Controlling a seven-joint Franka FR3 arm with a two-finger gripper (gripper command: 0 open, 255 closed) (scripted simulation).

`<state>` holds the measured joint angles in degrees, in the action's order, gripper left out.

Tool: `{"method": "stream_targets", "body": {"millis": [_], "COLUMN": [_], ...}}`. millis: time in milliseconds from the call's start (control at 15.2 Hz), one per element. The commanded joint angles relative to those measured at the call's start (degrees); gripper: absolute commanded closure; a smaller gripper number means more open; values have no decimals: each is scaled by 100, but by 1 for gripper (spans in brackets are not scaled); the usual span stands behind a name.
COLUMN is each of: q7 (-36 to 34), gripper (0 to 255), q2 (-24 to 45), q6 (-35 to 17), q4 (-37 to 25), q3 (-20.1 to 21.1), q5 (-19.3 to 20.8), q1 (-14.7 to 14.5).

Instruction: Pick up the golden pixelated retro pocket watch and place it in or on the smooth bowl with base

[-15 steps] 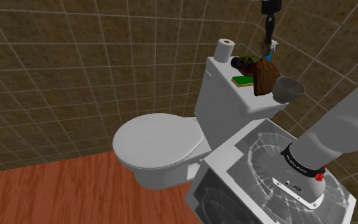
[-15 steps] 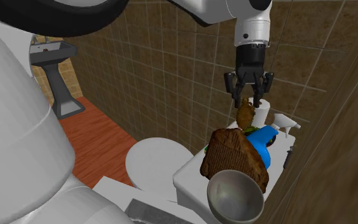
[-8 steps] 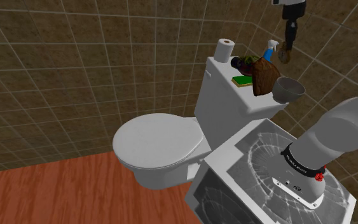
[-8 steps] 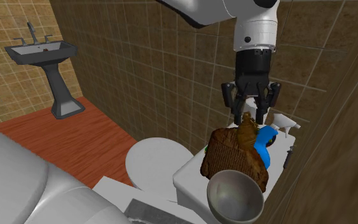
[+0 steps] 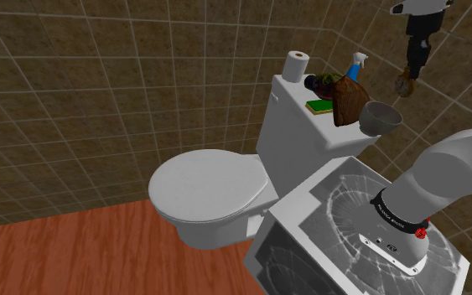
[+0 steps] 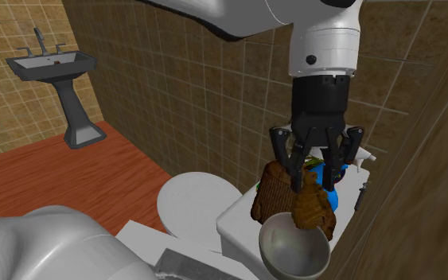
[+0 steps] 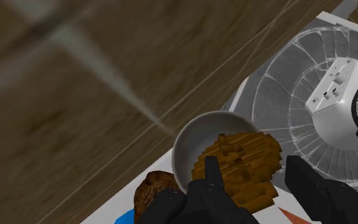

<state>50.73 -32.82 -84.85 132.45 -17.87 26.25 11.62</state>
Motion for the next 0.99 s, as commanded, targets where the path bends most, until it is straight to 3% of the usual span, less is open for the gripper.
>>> {"method": "stream_targets", "body": {"millis": [0,924], "q7": [4,-294], "gripper": [255,255], "q2": [-162,-12], "q6": [-85,-1138], "q4": [239,1174], "q3": [-37,-281], "q5": [75,243], "q1": [47,80]}}
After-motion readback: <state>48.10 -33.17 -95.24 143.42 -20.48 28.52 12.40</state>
